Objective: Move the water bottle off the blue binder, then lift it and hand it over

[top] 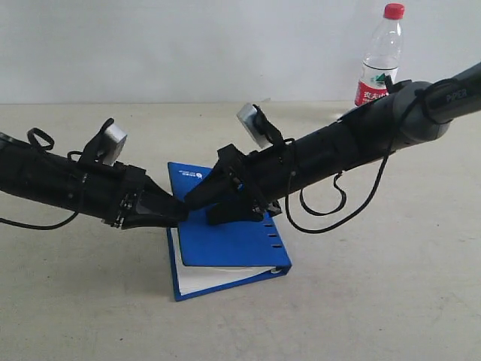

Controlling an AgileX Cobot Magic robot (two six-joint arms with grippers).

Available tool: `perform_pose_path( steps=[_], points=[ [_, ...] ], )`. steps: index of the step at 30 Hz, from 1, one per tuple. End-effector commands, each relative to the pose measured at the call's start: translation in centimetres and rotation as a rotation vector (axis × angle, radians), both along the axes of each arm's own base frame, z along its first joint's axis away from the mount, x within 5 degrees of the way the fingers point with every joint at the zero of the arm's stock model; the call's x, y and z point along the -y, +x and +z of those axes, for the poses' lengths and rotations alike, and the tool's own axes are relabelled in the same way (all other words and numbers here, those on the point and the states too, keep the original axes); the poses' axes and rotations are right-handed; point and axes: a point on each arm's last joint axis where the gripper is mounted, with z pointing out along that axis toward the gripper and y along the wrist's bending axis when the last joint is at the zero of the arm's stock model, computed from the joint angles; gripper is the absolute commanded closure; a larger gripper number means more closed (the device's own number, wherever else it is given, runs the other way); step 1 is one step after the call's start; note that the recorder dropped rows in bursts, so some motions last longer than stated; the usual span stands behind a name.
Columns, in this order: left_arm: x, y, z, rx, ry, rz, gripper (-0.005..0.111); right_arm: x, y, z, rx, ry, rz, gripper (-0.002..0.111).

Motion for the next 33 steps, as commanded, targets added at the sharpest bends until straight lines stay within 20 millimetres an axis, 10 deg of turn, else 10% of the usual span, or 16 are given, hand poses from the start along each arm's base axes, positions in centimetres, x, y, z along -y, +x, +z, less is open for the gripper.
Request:
perform_pose_path(
  steps=[1, 3, 7, 12, 19, 27, 33],
  points=[
    [0.2, 1.0, 0.2, 0.0, 0.023, 0.119, 0.079, 0.2, -0.2, 3.3, 0.142, 0.018, 0.039, 0.071],
    [0.2, 1.3, 0.4, 0.012, -0.002, 0.157, 0.1, 1.1, -0.1, 6.3, 0.254, -0.006, 0.073, 0.072],
    [0.5, 1.1, 0.9, 0.128, -0.048, 0.069, 0.102, 4.5, -0.5, 9.2, 0.395, -0.205, 0.158, 0.072],
    [1.0, 0.0, 1.8, 0.273, -0.145, -0.115, 0.102, 7.2, -1.0, 8.2, 0.359, -0.519, 0.223, 0.069],
    [0.7, -1.4, 2.6, 0.311, -0.103, -0.207, 0.102, 7.7, -0.7, 6.8, 0.409, -0.588, 0.176, 0.028],
    [0.6, -2.7, 5.9, 0.402, -0.104, -0.212, 0.102, 7.8, -0.4, 6.7, 0.4, -0.588, 0.133, 0.029],
    [0.5, -3.4, 8.8, 0.461, -0.107, -0.2, 0.102, 11.4, 1.1, 6.1, 0.268, -0.469, 0.009, 0.029]
  ],
)
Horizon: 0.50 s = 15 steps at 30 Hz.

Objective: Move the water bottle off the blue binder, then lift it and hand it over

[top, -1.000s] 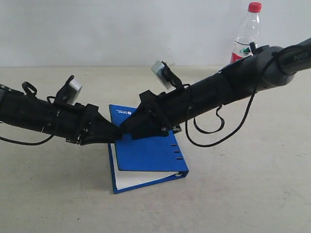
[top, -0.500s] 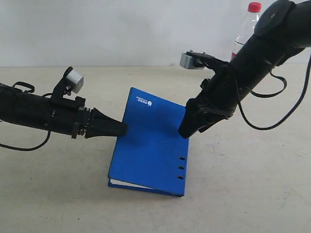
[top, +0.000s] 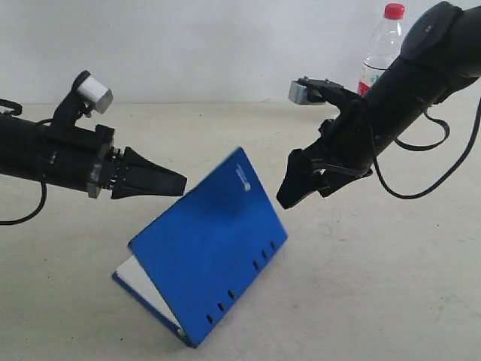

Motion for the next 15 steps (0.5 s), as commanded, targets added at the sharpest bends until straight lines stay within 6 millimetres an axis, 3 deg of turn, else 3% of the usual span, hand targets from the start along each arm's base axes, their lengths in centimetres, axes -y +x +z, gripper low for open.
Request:
perform_pose_path(
  steps=[1, 5, 8, 10, 13, 15],
  points=[
    [0.1, -0.7, 2.1, 0.032, -0.027, -0.007, 0.102, 3.2, 1.1, -0.6, -0.098, 0.135, -0.11, 0.029],
    [0.1, -1.0, 3.0, 0.06, -0.03, -0.007, 0.102, 5.2, 1.8, -0.7, -0.178, 0.324, -0.172, 0.029],
    [0.1, -1.1, 2.9, 0.045, -0.02, -0.011, 0.102, 5.4, 1.9, -0.8, -0.171, 0.334, -0.175, 0.029],
    [-0.3, -0.8, 2.0, 0.049, 0.082, 0.022, 0.102, 5.1, 1.9, -0.8, -0.177, 0.343, -0.18, 0.029],
    [-2.0, 0.3, -0.2, 0.099, 0.383, 0.118, 0.089, 4.5, 1.8, -0.6, -0.226, 0.359, -0.219, 0.029],
    [-2.6, 0.9, -1.1, 0.04, 0.461, 0.217, 0.072, 3.7, 1.5, -0.7, -0.254, 0.351, -0.218, 0.029]
  ],
)
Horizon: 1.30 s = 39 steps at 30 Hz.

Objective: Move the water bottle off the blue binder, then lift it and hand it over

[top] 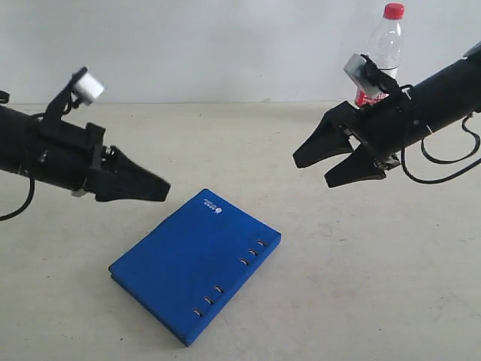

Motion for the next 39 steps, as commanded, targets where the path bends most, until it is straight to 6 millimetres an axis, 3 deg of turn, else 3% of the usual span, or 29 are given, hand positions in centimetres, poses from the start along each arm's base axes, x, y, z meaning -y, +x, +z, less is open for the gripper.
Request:
perform_pose_path(
  steps=[1, 3, 4, 7, 12, 15, 18, 20, 29, 37, 39],
  points=[
    [-1.4, 1.2, -1.9, -0.054, 0.185, 0.203, 0.065, -1.5, -0.7, -0.2, -0.068, 0.012, 0.005, 0.029],
    [-1.6, 1.8, -3.8, -0.132, 0.204, 0.286, 0.044, -3.2, -2.1, -1.2, -0.126, 0.005, 0.047, 0.029],
    [-1.6, 1.9, -4.8, -0.16, 0.215, 0.287, 0.041, -3.9, -2.8, -1.7, -0.142, -0.001, 0.067, 0.029],
    [-1.6, 2.2, -8.6, -0.27, 0.243, 0.275, 0.044, -6.0, -5.2, -3.5, -0.204, -0.028, 0.118, 0.029],
    [-1.1, 3.0, -10.8, -0.346, 0.218, 0.218, 0.044, -6.2, -6.4, -4.7, -0.251, -0.021, 0.092, 0.029],
    [0.0, 2.6, -10.8, -0.465, 0.105, 0.098, 0.044, -5.9, -7.0, -5.8, -0.249, -0.043, 0.067, 0.031],
    [1.3, 2.2, -9.5, -0.539, -0.126, -0.047, 0.044, -6.3, -7.1, -7.0, -0.293, 0.013, 0.051, 0.039],
    [1.5, 2.8, -9.1, -0.509, -0.169, -0.034, 0.044, -6.5, -7.2, -7.9, -0.328, 0.063, 0.058, 0.039],
    [1.7, 3.1, -8.8, -0.551, -0.203, 0.025, 0.046, -6.7, -7.3, -9.4, -0.359, 0.099, 0.076, 0.039],
    [1.3, 2.3, -10.2, -0.694, -0.108, 0.033, 0.072, -7.2, -7.0, -8.6, -0.338, 0.213, 0.073, 0.039],
    [1.1, 2.0, -10.6, -0.747, -0.077, 0.045, 0.073, -7.2, -7.0, -8.6, -0.332, 0.215, 0.075, 0.039]
  ],
)
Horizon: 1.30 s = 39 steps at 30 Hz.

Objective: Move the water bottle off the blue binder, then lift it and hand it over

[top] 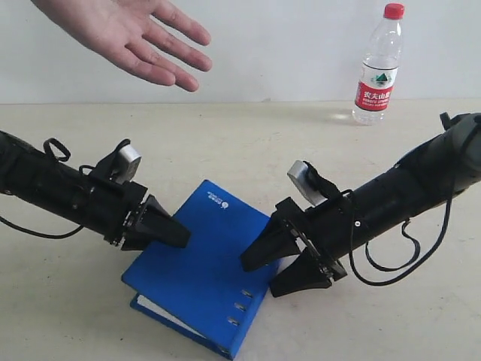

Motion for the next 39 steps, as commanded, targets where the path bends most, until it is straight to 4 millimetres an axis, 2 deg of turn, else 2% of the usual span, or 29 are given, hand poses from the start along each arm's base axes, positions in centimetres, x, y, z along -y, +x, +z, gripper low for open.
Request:
perform_pose_path(
  steps=[1, 5, 7, 9, 13, 17, 19, 23, 26, 35, 39],
  points=[
    [-0.2, -0.9, -1.1, -0.129, 0.056, -0.039, 0.071, -0.4, 0.2, 0.8, 0.008, 0.082, -0.023, 0.039],
    [0.0, -0.7, -1.4, -0.159, 0.041, -0.004, 0.061, -0.4, 0.2, 0.8, 0.01, 0.083, -0.024, 0.039],
    [0.2, -0.5, -1.3, -0.165, 0.02, 0.027, 0.061, -0.4, 0.2, 0.8, 0.011, 0.086, -0.027, 0.039],
    [0.7, -0.6, -1.2, -0.168, 0.013, 0.025, 0.069, -0.4, 0.3, 0.8, 0.012, 0.09, -0.033, 0.039],
    [1.9, -1.2, -1.4, -0.157, 0.032, -0.029, 0.103, -0.5, 0.5, 1.0, 0.041, 0.112, -0.043, 0.039],
    [2.0, -1.6, -2.4, -0.059, 0.149, -0.114, 0.102, -0.7, 0.9, 1.3, 0.116, 0.137, -0.027, 0.039],
    [2.0, -1.6, -2.2, -0.06, 0.119, -0.127, 0.102, -0.6, 1.1, 1.4, 0.128, 0.129, -0.008, 0.039],
    [2.3, -0.7, 0.1, 0.06, -0.059, -0.077, 0.102, -0.3, 0.7, 1.2, 0.142, 0.079, 0.083, 0.039],
    [2.3, -0.4, 1.9, 0.061, -0.078, -0.022, 0.102, -0.2, 0.6, 1.0, 0.13, 0.064, 0.096, 0.039],
    [2.3, -0.6, 6.6, 0.195, -0.094, -0.032, 0.102, 0.2, 0.7, 0.3, 0.179, -0.015, 0.113, 0.039],
    [2.3, -0.8, 7.9, 0.219, -0.098, -0.026, 0.102, 0.2, 0.9, 0.1, 0.205, -0.035, 0.106, 0.039]
  ],
)
